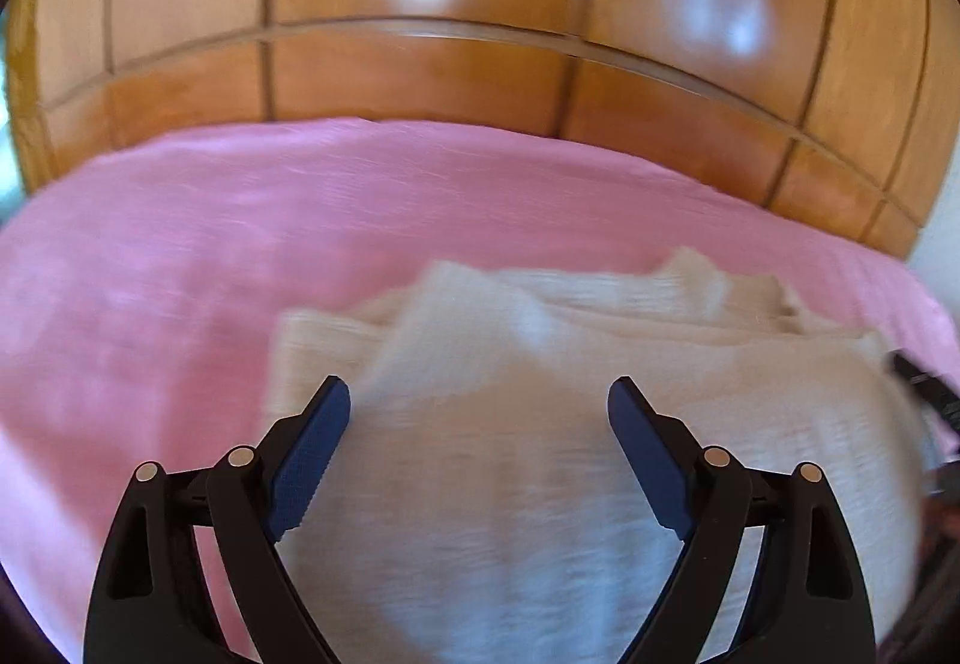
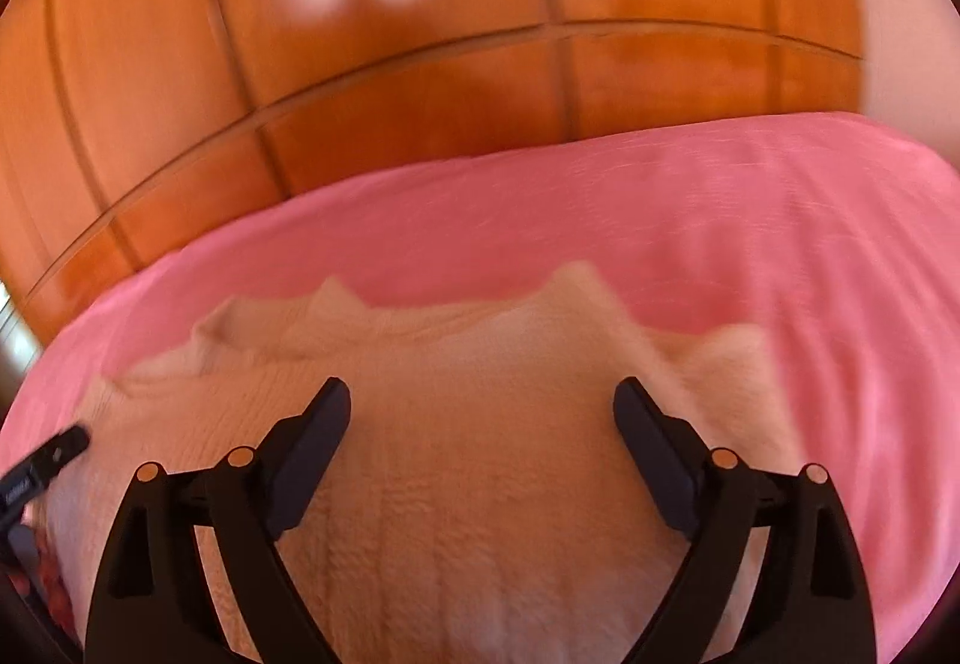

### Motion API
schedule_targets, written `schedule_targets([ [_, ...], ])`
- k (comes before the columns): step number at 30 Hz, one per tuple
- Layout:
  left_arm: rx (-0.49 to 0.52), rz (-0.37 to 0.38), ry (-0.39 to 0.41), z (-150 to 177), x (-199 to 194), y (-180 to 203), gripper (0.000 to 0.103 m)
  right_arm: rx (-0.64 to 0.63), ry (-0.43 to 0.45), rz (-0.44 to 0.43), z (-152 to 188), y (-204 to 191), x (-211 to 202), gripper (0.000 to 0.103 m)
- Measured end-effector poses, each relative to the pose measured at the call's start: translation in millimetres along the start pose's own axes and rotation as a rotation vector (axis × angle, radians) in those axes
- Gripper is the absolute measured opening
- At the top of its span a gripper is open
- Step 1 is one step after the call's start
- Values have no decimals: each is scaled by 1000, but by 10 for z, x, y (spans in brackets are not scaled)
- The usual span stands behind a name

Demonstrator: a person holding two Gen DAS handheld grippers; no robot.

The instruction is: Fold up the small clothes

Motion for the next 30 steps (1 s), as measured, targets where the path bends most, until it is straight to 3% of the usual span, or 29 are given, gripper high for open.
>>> schedule_targets([
  [1,2,-28,-25,29,53,-76,91,1,20,21,-4,12,-66,89],
  [3,-32,1,-96,63,210,-179,92,-24,43,118,-5,50,-139,89],
  [5,-65,37,-119,38,294,-234,95,3,-15,225,47,194,-16,89],
  [7,-57,41,-134,20,340,-229,97,84,-96,208,76,346,157,89],
  [9,-57,44,-138,11,350,-216,98,84,-97,218,62,348,174,90],
  [15,-135,111,-65,45,3,-398,98,64,-23,204,87,284,-14,100],
  [20,-143,53,7,162,-310,-650,98,52,17,164,146,172,-355,101],
  [24,-202,90,-20,260,-374,-834,98,-49,38,148,248,-41,-648,101],
  [26,-239,140,-85,341,-334,-889,98,-124,40,139,328,-148,-758,101],
  [30,-235,231,-92,430,-401,-839,98,-236,24,179,498,-294,-909,101],
])
Point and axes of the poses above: each gripper's, at about its wrist camera, not at the fingertips, and x roughly the way its jaws point, y to its right, z to its underside, the point moved 2 cm from there along x, roughly the way its jaws point, and after that the axes turned 4 degrees about -x, right-handed, at the moved point
